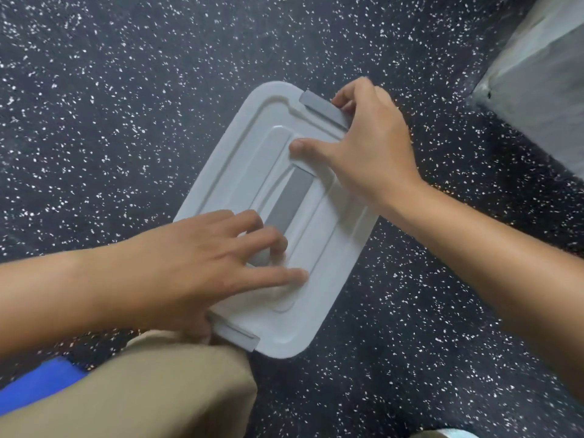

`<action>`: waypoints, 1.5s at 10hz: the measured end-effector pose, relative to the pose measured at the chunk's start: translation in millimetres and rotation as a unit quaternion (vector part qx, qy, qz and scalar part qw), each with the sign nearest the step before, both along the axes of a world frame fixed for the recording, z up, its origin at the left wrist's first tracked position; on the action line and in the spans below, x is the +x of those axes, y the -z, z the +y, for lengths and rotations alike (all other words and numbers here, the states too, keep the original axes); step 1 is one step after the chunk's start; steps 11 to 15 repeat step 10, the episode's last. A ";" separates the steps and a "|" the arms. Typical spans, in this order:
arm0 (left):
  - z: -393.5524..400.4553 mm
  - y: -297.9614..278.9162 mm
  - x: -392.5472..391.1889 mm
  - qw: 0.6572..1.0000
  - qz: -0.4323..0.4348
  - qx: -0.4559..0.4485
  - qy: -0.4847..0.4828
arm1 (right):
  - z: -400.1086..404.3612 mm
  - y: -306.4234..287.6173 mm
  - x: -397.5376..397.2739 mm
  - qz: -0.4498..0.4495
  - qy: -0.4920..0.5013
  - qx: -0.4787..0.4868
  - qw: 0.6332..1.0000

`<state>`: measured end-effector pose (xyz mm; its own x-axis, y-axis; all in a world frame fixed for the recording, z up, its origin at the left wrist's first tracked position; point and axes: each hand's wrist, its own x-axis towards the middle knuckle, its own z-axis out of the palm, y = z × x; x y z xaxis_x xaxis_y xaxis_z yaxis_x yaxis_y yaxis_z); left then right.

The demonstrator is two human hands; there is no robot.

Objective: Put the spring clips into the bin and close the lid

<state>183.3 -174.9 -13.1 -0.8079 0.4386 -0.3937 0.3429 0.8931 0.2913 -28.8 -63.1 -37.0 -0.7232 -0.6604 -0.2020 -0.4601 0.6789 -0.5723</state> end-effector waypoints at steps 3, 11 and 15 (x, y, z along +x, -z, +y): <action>4.4 2.5 -16.0 0.998 -0.059 -0.012 0.006 | 1.4 -4.5 -4.6 -0.021 -0.004 0.019 1.000; 46.1 -47.8 -61.9 0.957 -0.184 -0.003 -0.226 | 111.8 -70.9 29.6 -0.068 -0.139 0.222 0.963; 46.1 -47.8 -61.9 0.957 -0.184 -0.003 -0.226 | 111.8 -70.9 29.6 -0.068 -0.139 0.222 0.963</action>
